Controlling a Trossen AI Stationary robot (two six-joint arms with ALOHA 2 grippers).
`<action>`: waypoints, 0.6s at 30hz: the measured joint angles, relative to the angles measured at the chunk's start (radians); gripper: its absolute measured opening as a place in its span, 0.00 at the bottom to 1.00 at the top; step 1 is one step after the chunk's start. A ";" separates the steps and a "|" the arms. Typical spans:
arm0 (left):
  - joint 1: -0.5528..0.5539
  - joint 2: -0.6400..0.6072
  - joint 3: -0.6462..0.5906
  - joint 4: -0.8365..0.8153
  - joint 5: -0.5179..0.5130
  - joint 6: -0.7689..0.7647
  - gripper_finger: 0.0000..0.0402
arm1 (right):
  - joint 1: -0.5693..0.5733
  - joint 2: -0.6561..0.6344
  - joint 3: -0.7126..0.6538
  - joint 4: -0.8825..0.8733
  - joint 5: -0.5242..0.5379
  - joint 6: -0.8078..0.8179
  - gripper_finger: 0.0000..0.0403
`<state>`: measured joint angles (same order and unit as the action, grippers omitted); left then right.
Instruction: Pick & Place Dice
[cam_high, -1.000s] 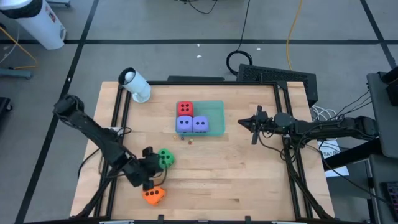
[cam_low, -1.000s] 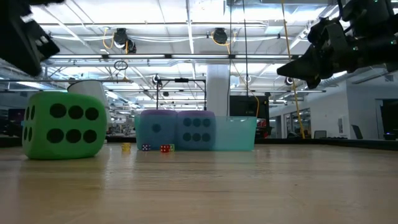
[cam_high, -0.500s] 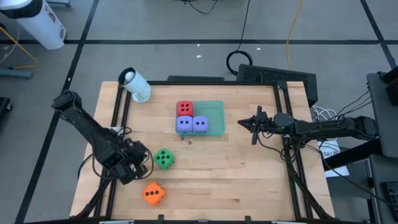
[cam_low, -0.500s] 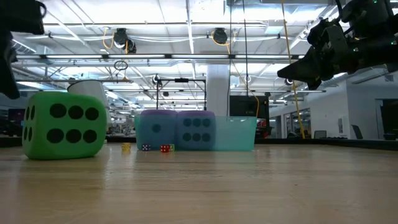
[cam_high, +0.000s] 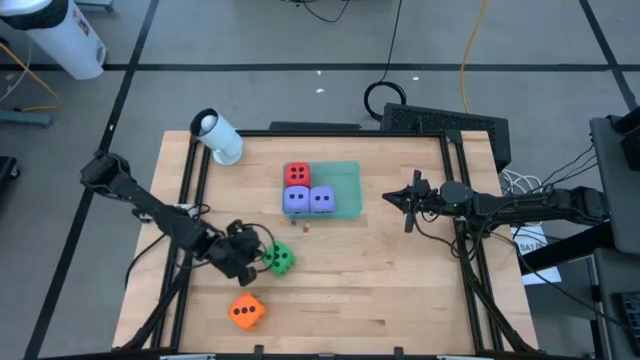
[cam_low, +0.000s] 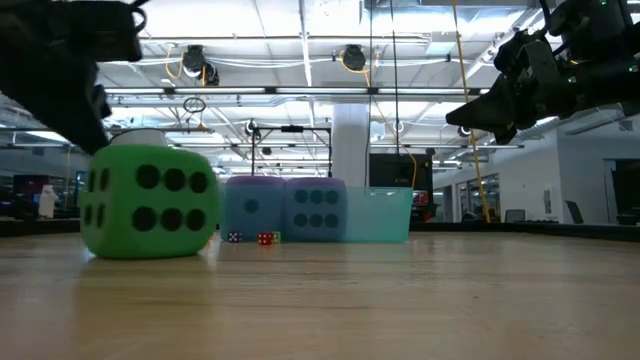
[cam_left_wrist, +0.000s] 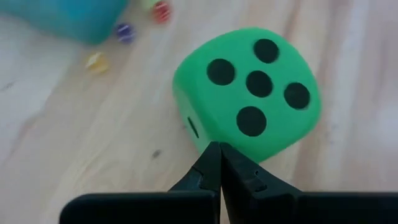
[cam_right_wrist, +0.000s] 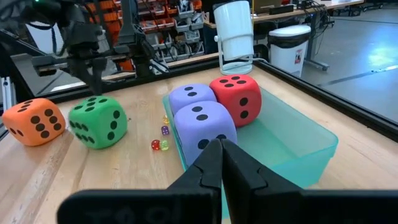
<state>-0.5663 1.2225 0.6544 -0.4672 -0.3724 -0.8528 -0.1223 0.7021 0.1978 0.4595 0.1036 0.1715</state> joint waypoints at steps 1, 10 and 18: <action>0.015 0.011 0.000 0.041 0.024 0.037 0.01 | 0.000 0.000 0.000 0.000 0.000 0.000 0.00; 0.141 0.186 0.008 0.422 0.194 0.291 0.01 | 0.000 0.000 0.000 0.000 0.000 -0.004 0.00; 0.218 0.324 0.043 0.635 0.278 0.479 0.02 | 0.000 0.009 0.000 -0.001 0.000 -0.023 0.00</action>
<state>-0.3481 1.5470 0.6979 0.1674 -0.0943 -0.3736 -0.1223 0.7107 0.1978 0.4588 0.1040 0.1486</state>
